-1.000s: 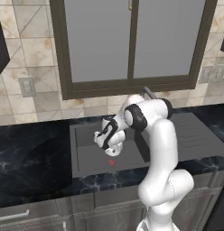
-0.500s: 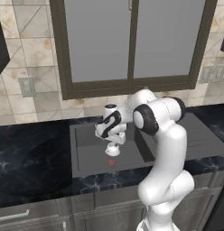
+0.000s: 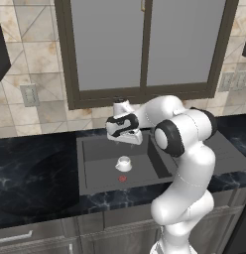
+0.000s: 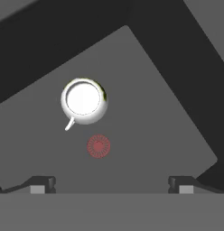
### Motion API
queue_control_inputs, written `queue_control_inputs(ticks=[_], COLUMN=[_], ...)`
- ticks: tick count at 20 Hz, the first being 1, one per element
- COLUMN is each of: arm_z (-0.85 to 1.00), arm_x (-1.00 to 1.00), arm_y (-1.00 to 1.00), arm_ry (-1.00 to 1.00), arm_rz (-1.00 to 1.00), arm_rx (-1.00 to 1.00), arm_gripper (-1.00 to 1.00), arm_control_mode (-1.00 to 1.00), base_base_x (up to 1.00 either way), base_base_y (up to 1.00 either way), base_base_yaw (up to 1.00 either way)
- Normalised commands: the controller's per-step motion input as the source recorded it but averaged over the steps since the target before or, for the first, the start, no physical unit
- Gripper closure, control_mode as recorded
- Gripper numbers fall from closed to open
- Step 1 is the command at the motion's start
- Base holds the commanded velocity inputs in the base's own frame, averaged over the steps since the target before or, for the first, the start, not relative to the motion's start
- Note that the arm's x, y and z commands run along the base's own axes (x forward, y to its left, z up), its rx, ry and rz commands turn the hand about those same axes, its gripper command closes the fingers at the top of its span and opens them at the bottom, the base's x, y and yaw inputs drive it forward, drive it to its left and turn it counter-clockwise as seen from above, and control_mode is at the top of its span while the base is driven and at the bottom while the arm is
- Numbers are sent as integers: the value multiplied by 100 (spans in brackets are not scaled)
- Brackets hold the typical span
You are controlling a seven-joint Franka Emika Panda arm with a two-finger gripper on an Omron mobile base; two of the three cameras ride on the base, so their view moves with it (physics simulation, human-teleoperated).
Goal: Pick the mug and place it in the sink. Pick the bowl and place it in the open cabinet and then close the cabinet.
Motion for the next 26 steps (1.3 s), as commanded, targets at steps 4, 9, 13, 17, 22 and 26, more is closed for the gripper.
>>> queue_control_inputs(ticks=[4,9,13,17,22,26], arm_z=[57,34,18,12,24,28], arm_x=[-6,-16,-31,-27,-16,-4], arm_y=[0,0,0,0,0,0], arm_ry=[0,-7,-3,0,0,1], arm_rz=[13,15,19,18,17,15], arm_rx=[-4,-4,0,2,4,4], arm_gripper=[-100,-100,-100,-100,-100,-100], arm_control_mode=[-100,-100,-100,-100,-100,-100], base_base_x=[0,0,0,0,0,0], base_base_y=[0,0,0,0,0,0], base_base_yaw=[0,0,0,0,0,0])
